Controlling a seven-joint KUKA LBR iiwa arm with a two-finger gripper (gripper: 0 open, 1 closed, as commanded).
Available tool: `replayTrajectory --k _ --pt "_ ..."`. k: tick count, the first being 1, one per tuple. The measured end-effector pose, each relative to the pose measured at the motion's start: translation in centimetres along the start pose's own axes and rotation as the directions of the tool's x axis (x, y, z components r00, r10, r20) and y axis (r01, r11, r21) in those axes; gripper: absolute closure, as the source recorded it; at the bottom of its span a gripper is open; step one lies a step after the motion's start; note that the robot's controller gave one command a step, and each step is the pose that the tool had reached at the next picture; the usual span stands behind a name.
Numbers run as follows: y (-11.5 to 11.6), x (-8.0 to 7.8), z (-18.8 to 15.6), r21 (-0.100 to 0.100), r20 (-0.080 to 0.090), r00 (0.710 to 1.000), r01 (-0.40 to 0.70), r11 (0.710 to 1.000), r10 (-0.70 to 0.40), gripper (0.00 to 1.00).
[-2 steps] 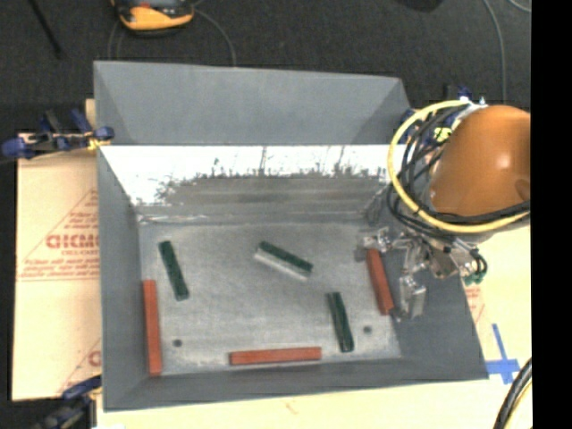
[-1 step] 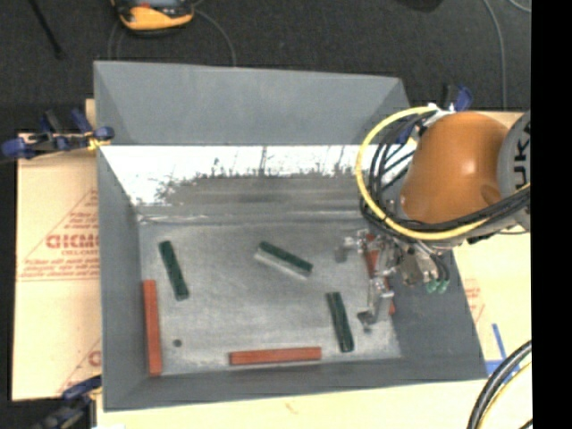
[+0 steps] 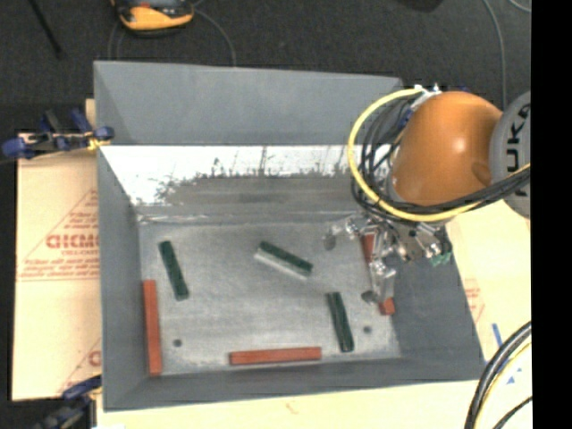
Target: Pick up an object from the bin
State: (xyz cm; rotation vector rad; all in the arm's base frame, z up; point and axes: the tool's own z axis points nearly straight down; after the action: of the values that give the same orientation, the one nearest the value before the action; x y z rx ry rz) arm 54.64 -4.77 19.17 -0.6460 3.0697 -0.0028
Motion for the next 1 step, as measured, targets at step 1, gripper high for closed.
replayTrajectory --k 1 --pt "-0.06 0.26 -0.49 0.000 0.000 0.983 0.186 0.983 -0.186 0.00"
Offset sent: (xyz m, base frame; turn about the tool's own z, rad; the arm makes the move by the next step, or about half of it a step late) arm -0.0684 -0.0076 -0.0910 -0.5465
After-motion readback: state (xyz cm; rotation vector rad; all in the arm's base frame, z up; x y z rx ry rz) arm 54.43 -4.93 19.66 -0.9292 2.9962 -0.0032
